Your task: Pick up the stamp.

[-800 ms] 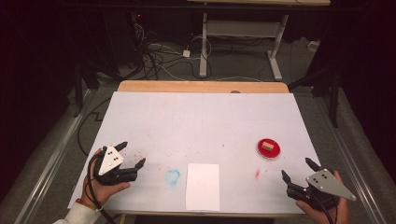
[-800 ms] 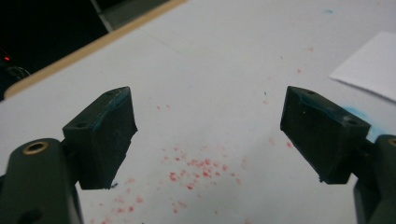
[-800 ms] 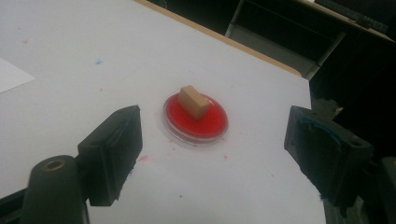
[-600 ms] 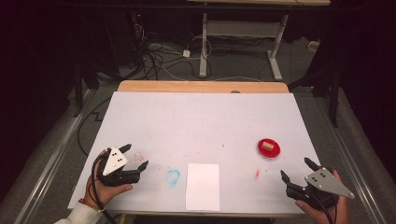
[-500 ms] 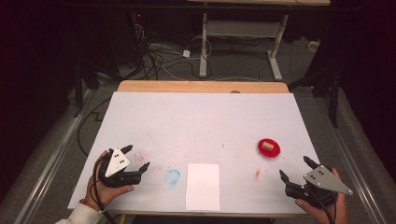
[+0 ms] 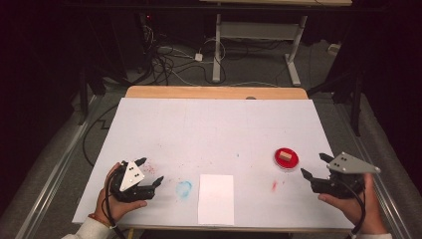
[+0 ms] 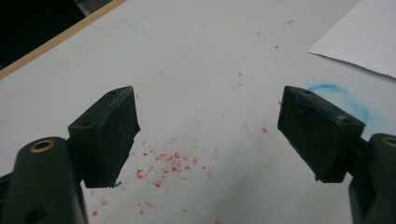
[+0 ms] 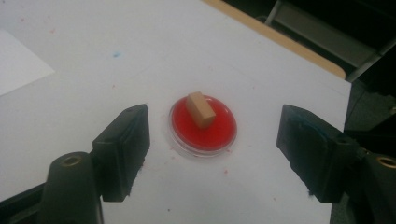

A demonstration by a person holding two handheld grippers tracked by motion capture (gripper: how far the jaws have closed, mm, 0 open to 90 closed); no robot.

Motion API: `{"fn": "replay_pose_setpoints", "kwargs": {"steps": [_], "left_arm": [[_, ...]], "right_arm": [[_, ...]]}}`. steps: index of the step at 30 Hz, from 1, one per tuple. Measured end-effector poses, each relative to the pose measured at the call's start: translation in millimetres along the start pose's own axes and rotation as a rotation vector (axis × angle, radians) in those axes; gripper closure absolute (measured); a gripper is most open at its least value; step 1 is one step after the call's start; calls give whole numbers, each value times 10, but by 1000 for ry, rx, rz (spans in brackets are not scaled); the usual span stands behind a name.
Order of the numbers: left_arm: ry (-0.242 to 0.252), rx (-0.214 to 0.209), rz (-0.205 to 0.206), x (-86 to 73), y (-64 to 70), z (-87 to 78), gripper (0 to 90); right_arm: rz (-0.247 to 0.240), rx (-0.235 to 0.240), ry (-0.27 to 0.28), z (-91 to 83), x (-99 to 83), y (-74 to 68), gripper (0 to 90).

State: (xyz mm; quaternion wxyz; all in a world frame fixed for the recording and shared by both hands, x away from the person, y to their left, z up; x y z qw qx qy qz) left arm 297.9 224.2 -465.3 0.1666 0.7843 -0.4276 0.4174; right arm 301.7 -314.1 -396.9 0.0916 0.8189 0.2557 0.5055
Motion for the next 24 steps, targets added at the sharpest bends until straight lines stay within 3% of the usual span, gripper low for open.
{"fn": "replay_pose_setpoints", "kwargs": {"steps": [2,3,5,6,8,11,15,17,24], "left_arm": [[1,-8,-15,0,-9,5,193],[-2,-17,-19,0,-17,6,190],[-6,-18,-18,-6,-15,16,187],[-13,-21,-16,-8,-14,21,187],[-15,-22,-13,-10,-12,28,187],[-16,-26,-7,-20,-13,25,187],[-17,-30,-3,-33,-11,22,187],[-22,-31,-4,-40,-14,27,187],[-32,-27,-4,-45,-17,33,187]], "right_arm": [[-5,14,-22,51,28,24,277],[-34,36,-61,154,86,67,286],[-32,50,-67,204,118,95,286],[-33,79,-93,304,177,127,289],[-40,68,-103,357,204,129,285],[-88,93,-145,575,276,92,307],[-110,103,-187,724,295,60,334],[-140,123,-234,857,288,19,342],[-182,157,-282,1031,274,-75,426]]}}
Point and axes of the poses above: each handheld gripper's, and its own axes: z roughly forward along the jaws, x roughly out of its top, y roughly to its right, the point moved 1 cm from there along z, roughly forward along the jaws, and after that the axes turned 15 degrees about -x, right-handed, at the moved point
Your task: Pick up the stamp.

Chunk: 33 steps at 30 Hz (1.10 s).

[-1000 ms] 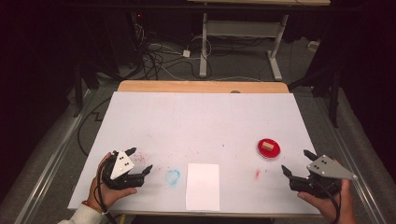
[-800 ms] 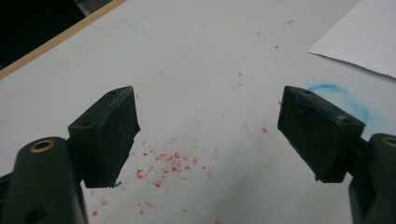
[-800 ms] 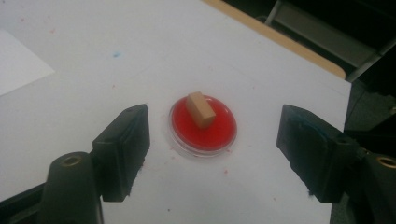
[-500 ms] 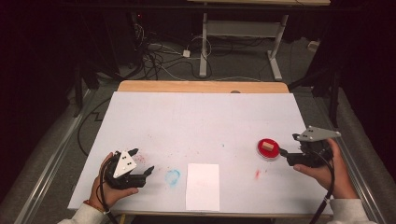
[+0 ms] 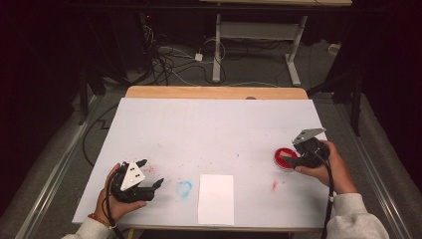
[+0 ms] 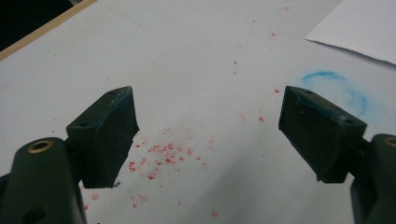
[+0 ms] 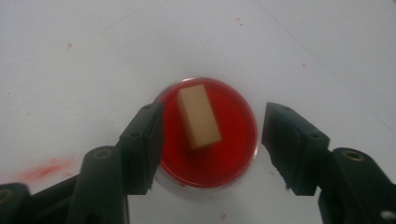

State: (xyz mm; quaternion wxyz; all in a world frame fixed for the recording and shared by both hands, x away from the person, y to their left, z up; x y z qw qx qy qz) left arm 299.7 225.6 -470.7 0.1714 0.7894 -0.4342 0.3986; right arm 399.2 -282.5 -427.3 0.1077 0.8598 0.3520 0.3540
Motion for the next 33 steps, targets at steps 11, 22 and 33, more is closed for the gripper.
{"fn": "replay_pose_setpoints", "kwargs": {"steps": [11,22,33], "left_arm": [[-12,5,-2,3,-7,8,187],[-29,-3,-1,3,-1,25,187],[-30,-6,-11,-1,8,16,187]], "right_arm": [[-59,35,-18,159,56,-104,590],[-37,61,-16,184,26,-96,764],[15,32,20,56,34,-58,766]]}}
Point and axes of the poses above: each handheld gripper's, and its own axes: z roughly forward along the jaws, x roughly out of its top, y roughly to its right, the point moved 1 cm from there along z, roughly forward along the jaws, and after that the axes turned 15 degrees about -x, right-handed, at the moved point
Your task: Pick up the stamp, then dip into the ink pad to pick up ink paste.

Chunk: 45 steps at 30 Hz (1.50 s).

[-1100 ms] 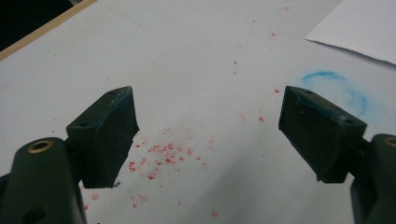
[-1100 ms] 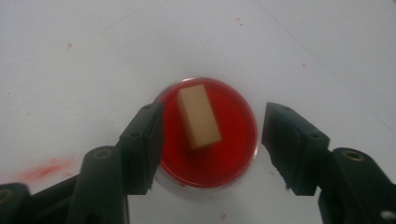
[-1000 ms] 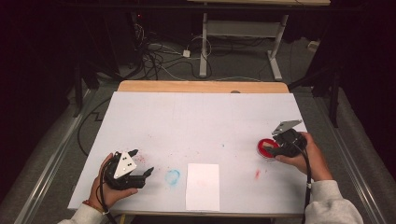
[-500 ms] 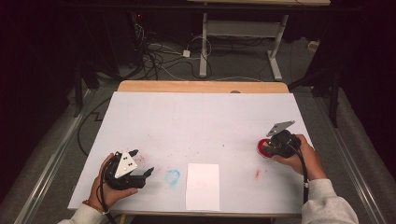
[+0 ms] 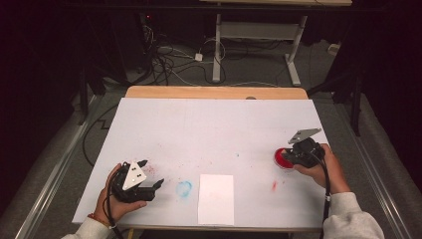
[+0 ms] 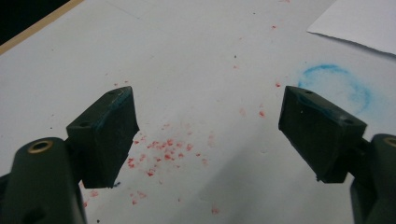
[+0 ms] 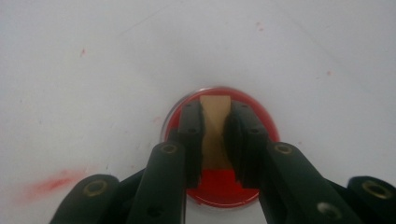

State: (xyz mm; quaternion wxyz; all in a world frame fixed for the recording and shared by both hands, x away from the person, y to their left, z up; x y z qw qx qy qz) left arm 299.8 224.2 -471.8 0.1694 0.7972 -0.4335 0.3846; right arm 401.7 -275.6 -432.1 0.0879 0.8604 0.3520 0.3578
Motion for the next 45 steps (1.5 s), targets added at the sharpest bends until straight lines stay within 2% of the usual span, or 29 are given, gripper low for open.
{"fn": "replay_pose_setpoints", "kwargs": {"steps": [2,5,7,8,10,16,21,28,32,38,44,45], "left_arm": [[2,4,2,2,1,-6,188],[5,6,2,3,0,-11,188],[4,4,3,4,0,-12,188],[1,3,4,4,1,-10,188],[-2,-1,7,4,6,-6,192],[-6,12,16,8,7,-10,192],[-3,13,24,7,12,-7,192],[-3,5,14,-9,-28,26,193],[3,3,5,-26,-46,16,193],[-3,-1,23,-9,-9,21,203],[0,-2,20,-3,-19,28,203],[-6,-1,20,-7,-20,31,203]], "right_arm": [[7,-8,3,-37,3,17,766],[55,-30,41,-157,9,58,765],[77,-51,63,-273,18,85,766],[77,-51,63,-273,18,85,766],[104,-80,89,-367,43,103,766],[120,-100,131,-468,73,97,766],[124,-104,131,-483,71,82,766],[129,-110,138,-533,55,98,766],[130,-116,132,-519,47,117,766],[112,-114,104,-453,20,66,766],[116,-89,69,-311,-16,27,766],[112,-91,50,-239,-29,15,766]]}}
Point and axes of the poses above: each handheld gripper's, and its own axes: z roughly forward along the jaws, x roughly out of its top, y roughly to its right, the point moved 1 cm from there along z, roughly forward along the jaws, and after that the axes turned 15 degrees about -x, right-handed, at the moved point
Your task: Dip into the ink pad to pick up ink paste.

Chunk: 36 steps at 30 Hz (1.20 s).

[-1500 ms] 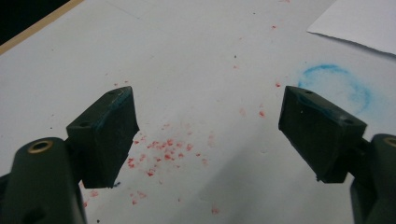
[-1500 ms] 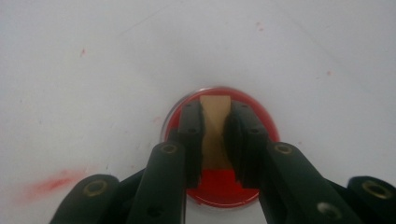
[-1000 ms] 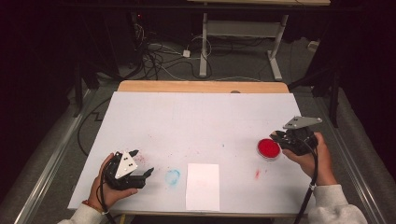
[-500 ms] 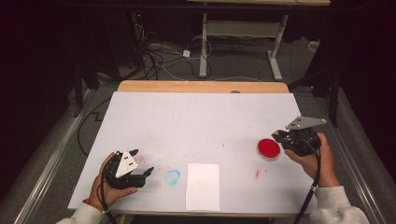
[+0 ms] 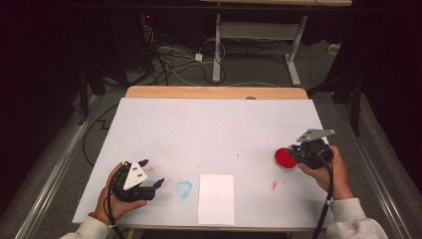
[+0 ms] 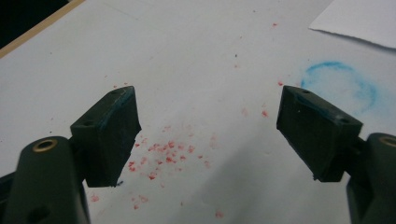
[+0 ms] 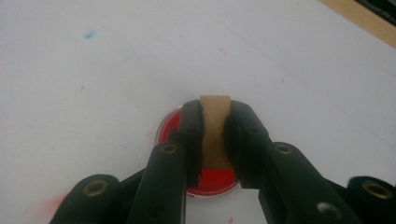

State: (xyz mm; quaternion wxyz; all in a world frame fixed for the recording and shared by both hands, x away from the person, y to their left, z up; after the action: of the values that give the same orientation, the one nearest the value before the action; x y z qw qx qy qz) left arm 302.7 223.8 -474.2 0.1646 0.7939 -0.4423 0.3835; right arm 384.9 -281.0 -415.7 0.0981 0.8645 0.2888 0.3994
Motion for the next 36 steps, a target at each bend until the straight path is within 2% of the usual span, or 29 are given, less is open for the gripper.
{"fn": "replay_pose_setpoints", "kwargs": {"steps": [3,5,11,16,19,24,36], "left_arm": [[-4,1,-4,-18,2,-8,203],[-7,6,-3,-23,6,-21,202],[-17,12,-1,-16,9,-18,202],[-36,14,-4,-26,19,-8,203],[-26,19,-4,-19,25,-28,202],[-36,18,2,-16,39,-23,202],[-42,41,6,-10,36,-24,203]], "right_arm": [[2,12,-22,72,-23,-15,766],[-10,21,-56,175,-56,-46,766],[-23,25,-98,327,-96,-72,766],[13,36,-103,360,-122,-70,767],[17,37,-110,364,-123,-70,767],[61,61,-99,385,-162,-37,767],[59,58,-102,389,-166,-41,767]]}}
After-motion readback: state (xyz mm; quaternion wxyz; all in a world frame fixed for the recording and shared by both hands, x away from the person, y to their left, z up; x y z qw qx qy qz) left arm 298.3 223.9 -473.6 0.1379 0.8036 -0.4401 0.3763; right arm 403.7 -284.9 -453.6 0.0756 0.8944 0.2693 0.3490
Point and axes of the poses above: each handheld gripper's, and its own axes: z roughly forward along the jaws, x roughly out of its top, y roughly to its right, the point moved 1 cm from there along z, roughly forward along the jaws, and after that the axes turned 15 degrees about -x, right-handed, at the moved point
